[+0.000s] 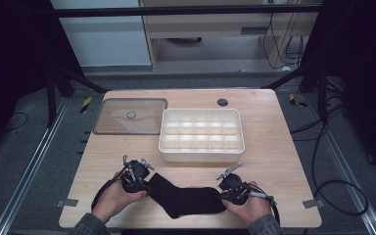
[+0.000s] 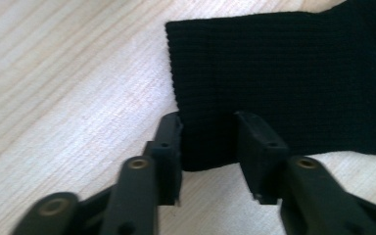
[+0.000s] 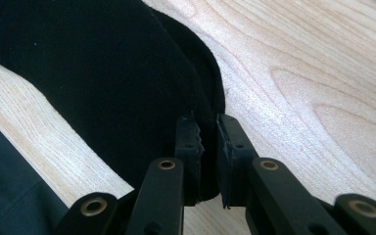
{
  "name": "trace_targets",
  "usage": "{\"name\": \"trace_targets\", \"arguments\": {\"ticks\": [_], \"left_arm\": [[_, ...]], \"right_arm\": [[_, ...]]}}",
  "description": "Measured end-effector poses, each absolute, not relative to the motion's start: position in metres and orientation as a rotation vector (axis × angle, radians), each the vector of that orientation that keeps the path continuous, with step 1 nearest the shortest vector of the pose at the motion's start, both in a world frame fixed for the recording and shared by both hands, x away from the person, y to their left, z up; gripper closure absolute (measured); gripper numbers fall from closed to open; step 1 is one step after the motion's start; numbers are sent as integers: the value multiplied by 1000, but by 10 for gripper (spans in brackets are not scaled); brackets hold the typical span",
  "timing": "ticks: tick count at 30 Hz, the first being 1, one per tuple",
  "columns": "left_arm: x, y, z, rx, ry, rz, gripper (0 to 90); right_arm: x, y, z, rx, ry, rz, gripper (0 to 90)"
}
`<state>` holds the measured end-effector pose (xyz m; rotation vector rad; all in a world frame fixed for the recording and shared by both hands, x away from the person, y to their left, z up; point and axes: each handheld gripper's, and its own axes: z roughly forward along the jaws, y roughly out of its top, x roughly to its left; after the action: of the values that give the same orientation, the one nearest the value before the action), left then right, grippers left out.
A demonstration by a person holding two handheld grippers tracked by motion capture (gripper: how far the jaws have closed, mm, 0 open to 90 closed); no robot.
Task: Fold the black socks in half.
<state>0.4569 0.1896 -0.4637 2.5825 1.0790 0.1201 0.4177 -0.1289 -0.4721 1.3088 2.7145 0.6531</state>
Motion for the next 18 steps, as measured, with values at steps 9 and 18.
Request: {"name": "trace_targets", "arguments": {"ticks": [9,18], "left_arm": [[454,191,-466,2576,1040,104,769],[456,197,-460,2532,1043,73,807]], "right_arm": [[418,-129,-471,1278,2731,651,826],[419,-133,-465,1268,2717,706,831]]}}
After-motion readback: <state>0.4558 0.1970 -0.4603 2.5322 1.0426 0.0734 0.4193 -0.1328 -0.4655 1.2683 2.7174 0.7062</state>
